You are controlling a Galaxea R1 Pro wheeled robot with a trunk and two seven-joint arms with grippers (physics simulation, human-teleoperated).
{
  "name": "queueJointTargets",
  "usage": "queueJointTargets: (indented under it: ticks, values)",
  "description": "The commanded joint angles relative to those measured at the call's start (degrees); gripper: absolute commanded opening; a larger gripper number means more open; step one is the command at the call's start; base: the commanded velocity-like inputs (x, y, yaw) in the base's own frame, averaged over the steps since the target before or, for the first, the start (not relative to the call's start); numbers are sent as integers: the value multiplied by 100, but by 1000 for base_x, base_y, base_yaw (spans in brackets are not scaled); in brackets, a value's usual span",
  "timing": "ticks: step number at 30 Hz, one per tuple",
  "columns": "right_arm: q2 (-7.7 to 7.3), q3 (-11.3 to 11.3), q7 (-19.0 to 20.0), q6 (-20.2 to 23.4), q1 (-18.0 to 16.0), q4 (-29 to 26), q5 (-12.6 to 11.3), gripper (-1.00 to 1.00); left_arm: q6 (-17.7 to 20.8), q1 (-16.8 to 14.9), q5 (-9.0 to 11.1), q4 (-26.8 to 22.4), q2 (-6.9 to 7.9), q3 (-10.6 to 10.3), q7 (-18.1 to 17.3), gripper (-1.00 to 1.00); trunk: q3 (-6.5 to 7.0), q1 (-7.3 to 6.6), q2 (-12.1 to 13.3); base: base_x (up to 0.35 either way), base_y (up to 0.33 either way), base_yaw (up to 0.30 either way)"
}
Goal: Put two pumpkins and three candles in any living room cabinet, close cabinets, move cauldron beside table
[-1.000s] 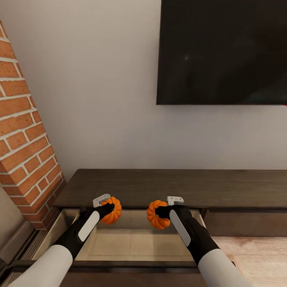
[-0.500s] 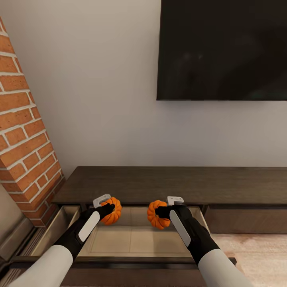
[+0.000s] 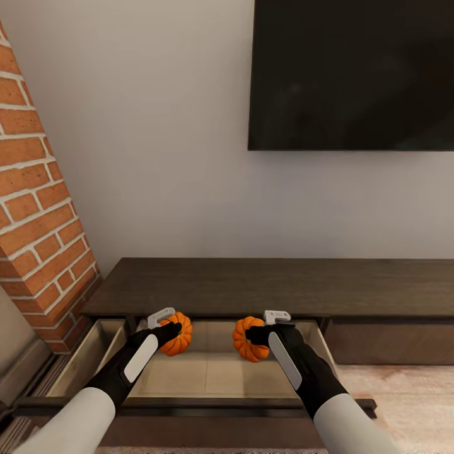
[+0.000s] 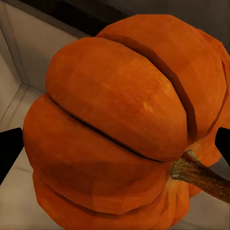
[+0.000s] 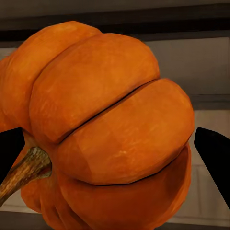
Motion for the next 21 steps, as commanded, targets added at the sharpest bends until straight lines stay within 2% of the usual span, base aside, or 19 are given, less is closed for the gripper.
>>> queueJointTargets:
  ticks: [1, 21]
  values:
    - [-3, 12, -59, 9, -5, -9, -60, -100, 4, -4, 53, -14, 9, -36, 65, -100, -24, 21, -44, 0, 0, 0]
    - [-7, 21, -59, 18, -5, -14, -75, -100, 5, -5, 61, -15, 1, -36, 65, -100, -388, 437, -801, 0, 0, 0]
